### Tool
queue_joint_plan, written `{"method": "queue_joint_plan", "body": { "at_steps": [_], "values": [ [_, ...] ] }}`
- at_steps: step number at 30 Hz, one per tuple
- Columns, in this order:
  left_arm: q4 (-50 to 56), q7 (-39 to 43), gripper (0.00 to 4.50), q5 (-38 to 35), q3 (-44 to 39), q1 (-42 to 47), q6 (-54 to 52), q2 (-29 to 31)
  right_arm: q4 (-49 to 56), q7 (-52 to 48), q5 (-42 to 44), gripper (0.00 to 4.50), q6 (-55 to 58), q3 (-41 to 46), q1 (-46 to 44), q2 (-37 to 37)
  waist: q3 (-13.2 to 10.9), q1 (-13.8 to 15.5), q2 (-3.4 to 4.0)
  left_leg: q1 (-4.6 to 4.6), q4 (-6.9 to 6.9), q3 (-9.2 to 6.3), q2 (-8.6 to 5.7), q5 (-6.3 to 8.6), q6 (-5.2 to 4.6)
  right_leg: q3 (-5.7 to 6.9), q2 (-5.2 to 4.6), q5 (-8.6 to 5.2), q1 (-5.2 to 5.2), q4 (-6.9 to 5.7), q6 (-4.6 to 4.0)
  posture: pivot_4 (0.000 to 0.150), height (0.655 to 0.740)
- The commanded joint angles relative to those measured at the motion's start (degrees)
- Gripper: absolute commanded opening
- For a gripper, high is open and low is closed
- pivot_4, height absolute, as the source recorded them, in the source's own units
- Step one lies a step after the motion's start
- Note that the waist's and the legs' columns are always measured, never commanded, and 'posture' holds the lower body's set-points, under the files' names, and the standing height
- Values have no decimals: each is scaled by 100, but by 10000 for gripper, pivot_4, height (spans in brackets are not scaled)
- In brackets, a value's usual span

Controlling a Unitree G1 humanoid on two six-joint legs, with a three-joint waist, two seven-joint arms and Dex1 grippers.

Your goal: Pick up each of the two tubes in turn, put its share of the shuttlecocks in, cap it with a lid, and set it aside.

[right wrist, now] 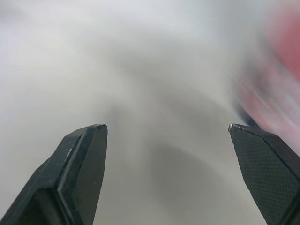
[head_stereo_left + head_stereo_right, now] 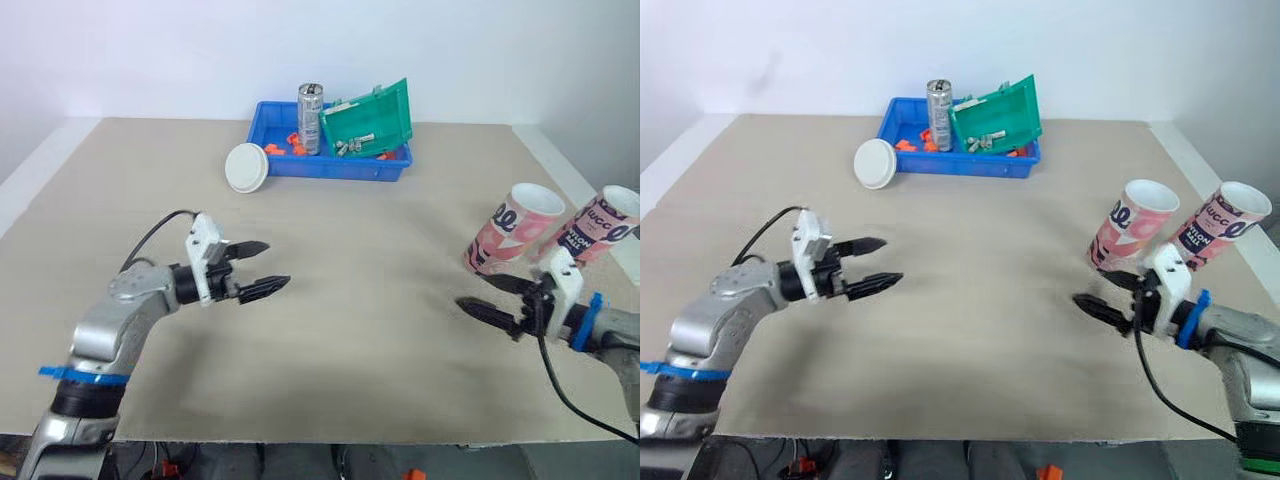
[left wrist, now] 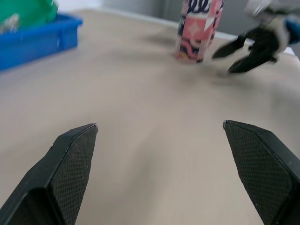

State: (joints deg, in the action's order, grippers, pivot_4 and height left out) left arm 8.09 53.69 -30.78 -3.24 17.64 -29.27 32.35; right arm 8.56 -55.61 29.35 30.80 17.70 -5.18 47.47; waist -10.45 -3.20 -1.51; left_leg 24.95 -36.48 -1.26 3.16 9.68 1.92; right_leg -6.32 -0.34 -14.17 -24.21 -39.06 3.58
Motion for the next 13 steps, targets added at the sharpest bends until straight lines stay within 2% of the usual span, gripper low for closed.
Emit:
{"method": "queue_joint_plan", "body": {
  "at_steps": [1, 6, 13],
  "values": [
    [412, -329, 45000, -105, -496, -340, 86, 43, 753, 204, 336, 44282, 303, -256, -127, -225, -2, 30, -8, 1, -1, -1, 0, 0, 0, 1, -1, -4, 0, 0, -9, 1500, 7038],
    [462, -719, 45000, 39, -697, -710, 184, 35, 982, 384, 328, 44282, 476, -791, -253, -558, -3, 79, -12, 15, -12, 3, -13, -6, -2, -4, -12, -3, 1, 3, -9, 1500, 7038],
    [361, -764, 45000, 99, -685, -883, 506, -54, 881, 565, 182, 44282, 421, -1196, -319, -844, -3, 66, -14, 14, -6, 5, -11, -5, -1, -5, -11, -5, -1, 7, -12, 1500, 7038]
  ]
}}
